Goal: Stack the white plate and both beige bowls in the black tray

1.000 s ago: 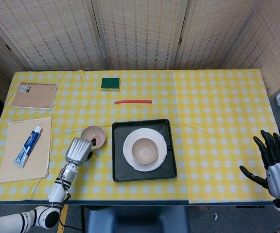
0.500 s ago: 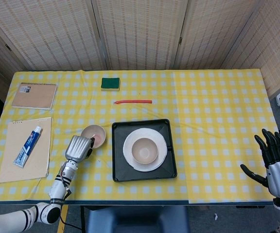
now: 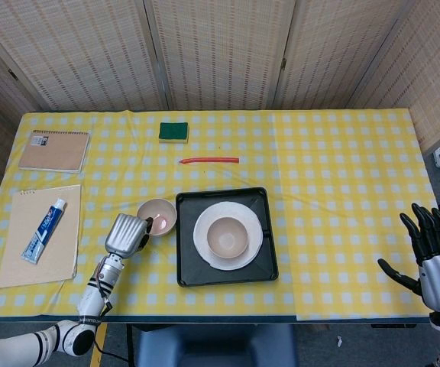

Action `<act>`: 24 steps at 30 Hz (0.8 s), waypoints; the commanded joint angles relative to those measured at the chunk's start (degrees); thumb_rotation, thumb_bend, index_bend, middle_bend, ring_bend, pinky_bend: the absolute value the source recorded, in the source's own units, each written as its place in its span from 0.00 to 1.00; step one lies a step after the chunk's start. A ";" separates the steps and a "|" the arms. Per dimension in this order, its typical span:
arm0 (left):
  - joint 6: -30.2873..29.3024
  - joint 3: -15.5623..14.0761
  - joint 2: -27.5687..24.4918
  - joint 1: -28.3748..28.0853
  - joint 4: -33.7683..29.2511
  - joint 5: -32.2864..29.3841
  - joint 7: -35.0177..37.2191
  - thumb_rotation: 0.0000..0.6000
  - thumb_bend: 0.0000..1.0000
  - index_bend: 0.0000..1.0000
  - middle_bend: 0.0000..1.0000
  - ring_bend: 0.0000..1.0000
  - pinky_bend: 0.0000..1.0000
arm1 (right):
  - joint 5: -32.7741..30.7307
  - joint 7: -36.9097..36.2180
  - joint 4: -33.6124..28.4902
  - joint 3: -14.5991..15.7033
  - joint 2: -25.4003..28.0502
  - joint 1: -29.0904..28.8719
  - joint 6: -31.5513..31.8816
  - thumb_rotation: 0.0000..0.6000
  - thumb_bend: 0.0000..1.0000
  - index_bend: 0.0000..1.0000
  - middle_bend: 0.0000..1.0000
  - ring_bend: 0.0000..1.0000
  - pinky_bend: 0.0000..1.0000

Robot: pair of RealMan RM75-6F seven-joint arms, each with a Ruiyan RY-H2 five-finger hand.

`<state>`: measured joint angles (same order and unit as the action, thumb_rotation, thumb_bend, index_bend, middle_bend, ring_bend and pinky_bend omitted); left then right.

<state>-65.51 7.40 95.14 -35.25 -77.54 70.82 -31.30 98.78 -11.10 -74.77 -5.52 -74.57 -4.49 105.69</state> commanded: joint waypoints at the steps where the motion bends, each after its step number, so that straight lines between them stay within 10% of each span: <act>1: -1.27 -0.27 -0.88 0.31 -2.07 1.22 -0.59 1.00 0.43 0.62 1.00 1.00 1.00 | 0.16 0.14 -0.01 0.08 -0.08 0.02 0.07 1.00 0.16 0.00 0.00 0.00 0.00; 24: -5.05 0.05 0.89 -1.17 -16.93 5.40 -14.55 1.00 0.43 0.62 1.00 1.00 1.00 | 2.97 -0.71 -1.25 1.08 0.82 1.12 3.52 1.00 0.16 0.00 0.00 0.00 0.00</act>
<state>-71.02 7.10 95.18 -35.79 -93.88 76.59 -44.60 101.51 -11.67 -75.89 -4.46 -73.89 -3.57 108.84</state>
